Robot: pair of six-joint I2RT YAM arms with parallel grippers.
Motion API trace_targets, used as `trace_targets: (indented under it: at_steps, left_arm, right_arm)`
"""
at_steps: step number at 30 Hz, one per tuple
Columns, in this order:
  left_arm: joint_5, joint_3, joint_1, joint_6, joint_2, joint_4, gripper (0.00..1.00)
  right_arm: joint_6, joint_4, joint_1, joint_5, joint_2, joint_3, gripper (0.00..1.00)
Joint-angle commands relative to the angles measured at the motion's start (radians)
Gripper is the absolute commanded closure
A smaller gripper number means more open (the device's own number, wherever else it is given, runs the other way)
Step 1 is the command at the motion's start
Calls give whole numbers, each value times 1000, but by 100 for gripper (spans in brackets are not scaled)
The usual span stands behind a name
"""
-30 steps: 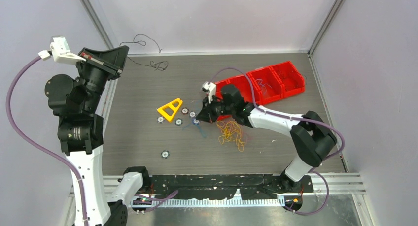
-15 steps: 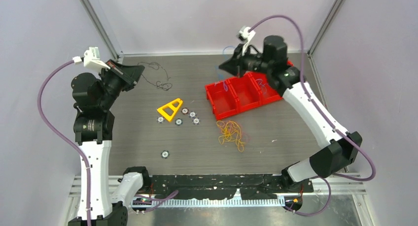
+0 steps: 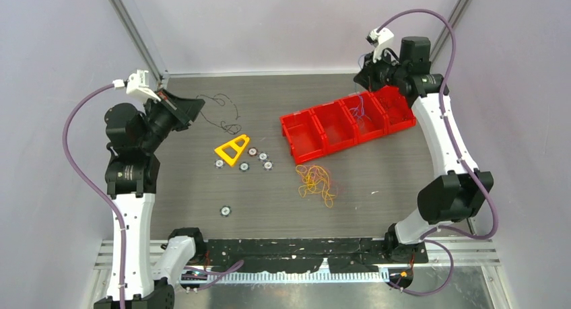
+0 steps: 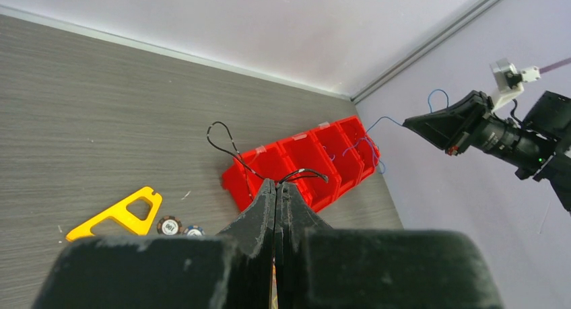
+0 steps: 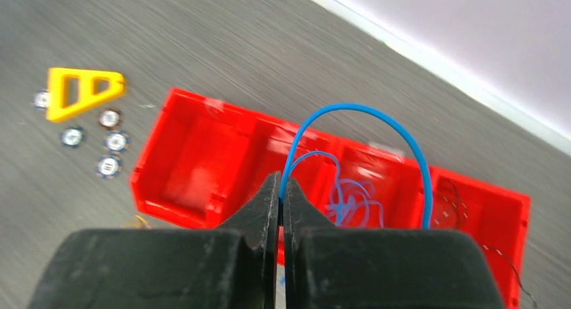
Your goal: Untangle the cables
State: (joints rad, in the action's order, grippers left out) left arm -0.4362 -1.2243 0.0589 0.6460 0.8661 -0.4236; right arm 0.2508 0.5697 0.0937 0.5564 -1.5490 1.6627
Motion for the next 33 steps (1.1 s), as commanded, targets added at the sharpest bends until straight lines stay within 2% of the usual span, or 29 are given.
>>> trace_targets:
  at_steps: [1,9,17,23,25,27,29,33]
  left_arm:
    - [-36,10,-5,-34,-5,21,100]
    - [-41,23,-11,-48,4,16,100]
    - [-39,33,-12,-55,16,11,100]
    - [-42,28,-21,-63,22,-2,100]
    - [-40,23,-22,-67,21,-9,100]
    - [-36,18,-25,-73,17,-18,100]
    - [-31,17,-25,-84,11,-23,100]
    - [-25,19,-26,-122,7,-48,100]
  right_arm:
    - [117,35,-35,-85,-40,-3,95]
    - [207,-62,-56,-224,-181,-90,95]
    - [253,-82,-56,-264,-411,-84,95]
    - [223,-65,-59,-232,-484,-49,94]
    - [205,-52,-60,-227,-473,-32,82]
    - [183,-35,-59,-224,-443,-21,63]
    - [169,-22,-59,-221,-395,-19,50]
    - [161,26,-60,-206,-296,-7,30]
